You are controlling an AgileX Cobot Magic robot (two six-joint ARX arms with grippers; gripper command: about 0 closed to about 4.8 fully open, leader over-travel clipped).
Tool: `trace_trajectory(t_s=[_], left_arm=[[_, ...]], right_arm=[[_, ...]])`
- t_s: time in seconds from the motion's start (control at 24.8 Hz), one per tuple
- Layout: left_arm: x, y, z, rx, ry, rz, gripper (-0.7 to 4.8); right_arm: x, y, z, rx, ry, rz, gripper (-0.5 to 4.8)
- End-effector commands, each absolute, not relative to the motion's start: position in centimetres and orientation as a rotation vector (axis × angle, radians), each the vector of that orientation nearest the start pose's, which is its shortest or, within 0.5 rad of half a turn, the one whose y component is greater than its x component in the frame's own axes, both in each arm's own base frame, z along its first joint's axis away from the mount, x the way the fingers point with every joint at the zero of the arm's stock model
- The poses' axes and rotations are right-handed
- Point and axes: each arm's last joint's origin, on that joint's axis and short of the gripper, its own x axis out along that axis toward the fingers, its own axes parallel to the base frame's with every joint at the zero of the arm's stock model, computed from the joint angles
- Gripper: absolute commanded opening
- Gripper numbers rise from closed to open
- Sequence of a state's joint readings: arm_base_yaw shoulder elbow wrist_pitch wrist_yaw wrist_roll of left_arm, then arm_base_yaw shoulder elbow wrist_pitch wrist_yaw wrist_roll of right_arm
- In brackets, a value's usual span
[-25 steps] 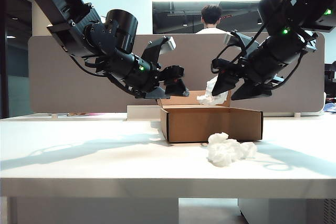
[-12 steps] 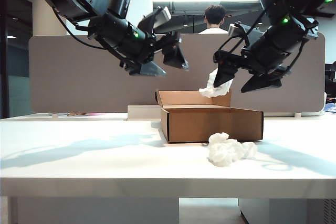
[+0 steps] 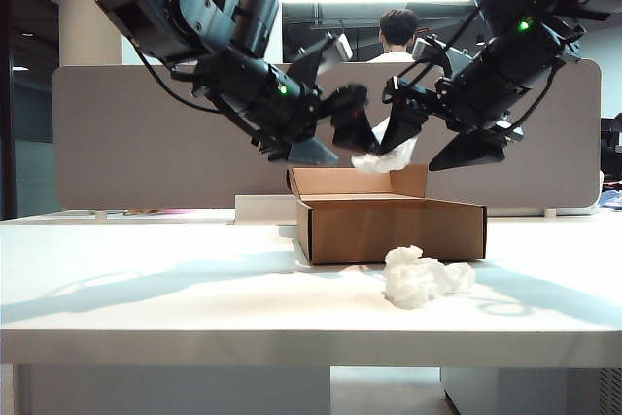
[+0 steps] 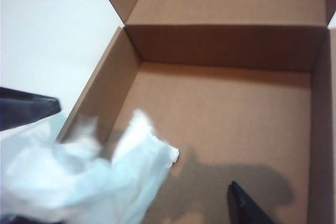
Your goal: Pick up all the paper balls on the table and put them in the paper box.
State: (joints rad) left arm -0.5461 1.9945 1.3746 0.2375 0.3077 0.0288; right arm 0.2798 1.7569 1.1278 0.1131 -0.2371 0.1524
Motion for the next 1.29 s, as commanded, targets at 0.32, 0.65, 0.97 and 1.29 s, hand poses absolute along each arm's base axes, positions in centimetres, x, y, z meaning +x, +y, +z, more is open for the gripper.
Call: trace_trajectory(t_s=[0.32,0.65,0.97,1.29], left_arm=[[39.3,-24.5,20.1,0.118,0.295,-0.714,3.71],[39.3,-23.4,20.9,0.112,0.345,-0.673,3.71],[38.1,-24.0,21.9,0.061,0.37,-0.965,3.71],[38.3,-24.3,22.6,0.068,0.288,-0.92,3.71]], right_arm=[[36.5,11.6,22.4,0.174,0.584,0.568,4.09],[37.4,11.4,24.0,0.137,0.517,0.46,4.09],[38.1,11.3,25.7,0.121,0.428,0.378,4.29],[38.1,11.4,25.7,0.125,0.426,0.402,4.79]])
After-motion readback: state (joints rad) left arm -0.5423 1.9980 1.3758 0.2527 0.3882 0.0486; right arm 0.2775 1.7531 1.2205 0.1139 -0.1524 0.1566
